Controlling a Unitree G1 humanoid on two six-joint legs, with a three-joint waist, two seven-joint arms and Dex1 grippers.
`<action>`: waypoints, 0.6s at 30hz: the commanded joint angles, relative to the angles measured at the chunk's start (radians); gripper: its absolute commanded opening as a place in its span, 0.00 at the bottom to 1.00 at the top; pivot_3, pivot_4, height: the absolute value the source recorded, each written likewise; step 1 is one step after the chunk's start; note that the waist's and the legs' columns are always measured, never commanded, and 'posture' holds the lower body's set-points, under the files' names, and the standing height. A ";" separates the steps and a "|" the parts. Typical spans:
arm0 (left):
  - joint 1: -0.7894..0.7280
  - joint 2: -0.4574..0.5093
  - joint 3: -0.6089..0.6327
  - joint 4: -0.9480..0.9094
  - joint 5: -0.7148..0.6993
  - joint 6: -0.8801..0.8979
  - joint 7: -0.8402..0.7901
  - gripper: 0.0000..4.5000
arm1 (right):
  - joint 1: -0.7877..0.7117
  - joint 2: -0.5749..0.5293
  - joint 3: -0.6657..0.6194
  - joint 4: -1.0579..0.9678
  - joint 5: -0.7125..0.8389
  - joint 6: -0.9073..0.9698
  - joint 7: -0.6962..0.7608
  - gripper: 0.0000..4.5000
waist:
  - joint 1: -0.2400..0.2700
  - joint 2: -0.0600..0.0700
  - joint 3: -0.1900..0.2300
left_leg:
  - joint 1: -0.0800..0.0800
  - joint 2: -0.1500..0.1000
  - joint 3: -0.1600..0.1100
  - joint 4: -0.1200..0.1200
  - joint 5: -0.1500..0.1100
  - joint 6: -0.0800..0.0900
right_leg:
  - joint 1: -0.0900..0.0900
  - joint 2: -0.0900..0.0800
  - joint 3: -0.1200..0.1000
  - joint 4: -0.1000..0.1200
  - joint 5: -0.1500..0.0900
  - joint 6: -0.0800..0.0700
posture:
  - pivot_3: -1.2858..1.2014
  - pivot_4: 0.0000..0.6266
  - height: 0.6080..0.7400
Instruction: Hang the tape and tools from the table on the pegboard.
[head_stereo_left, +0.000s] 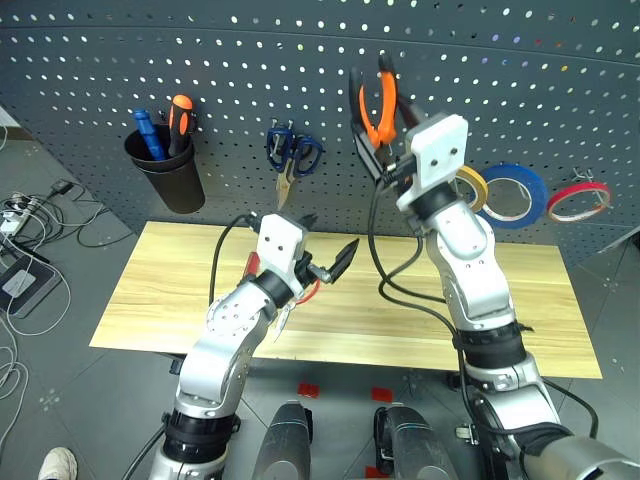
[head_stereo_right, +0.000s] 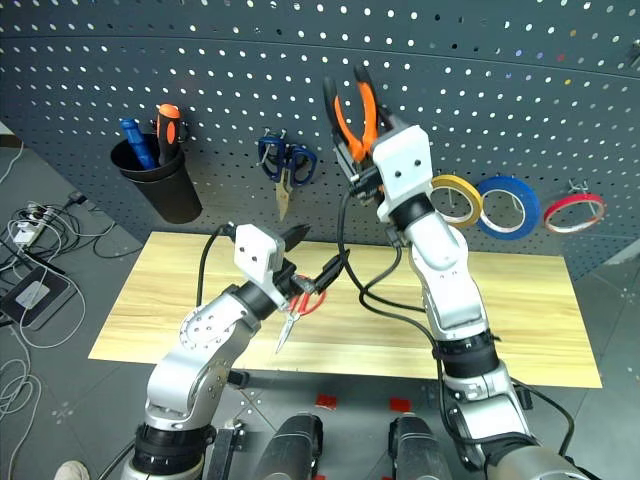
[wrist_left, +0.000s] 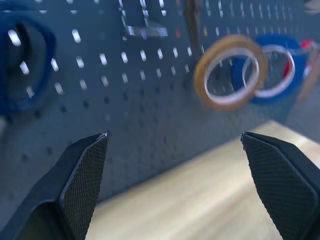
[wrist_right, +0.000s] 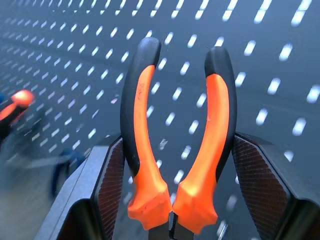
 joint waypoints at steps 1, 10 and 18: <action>-0.044 -0.015 0.001 0.026 0.013 -0.038 0.017 1.00 | -0.051 0.010 -0.022 0.067 -0.019 -0.128 -0.036 0.66 | 0.004 0.000 -0.001 | 0.000 0.000 0.000 0.000 0.000 0.000 | 0.000 0.000 0.000 0.000 0.000 0.000 | 0.58 0.26 1.00; -0.184 -0.027 -0.003 0.174 0.024 -0.114 -0.003 1.00 | -0.186 0.074 -0.036 0.355 -0.045 -0.328 -0.136 0.66 | 0.005 0.000 -0.002 | 0.000 0.001 0.001 0.000 0.000 0.000 | -0.002 0.001 0.001 0.002 0.000 0.000 | 0.59 0.27 1.00; -0.228 -0.039 -0.003 0.231 0.030 -0.146 0.006 1.00 | -0.289 0.096 -0.062 0.524 -0.039 -0.430 -0.189 0.66 | 0.005 0.000 -0.002 | 0.000 0.001 0.001 0.000 0.000 -0.001 | -0.002 0.001 0.001 0.006 0.000 0.000 | 0.59 0.28 1.00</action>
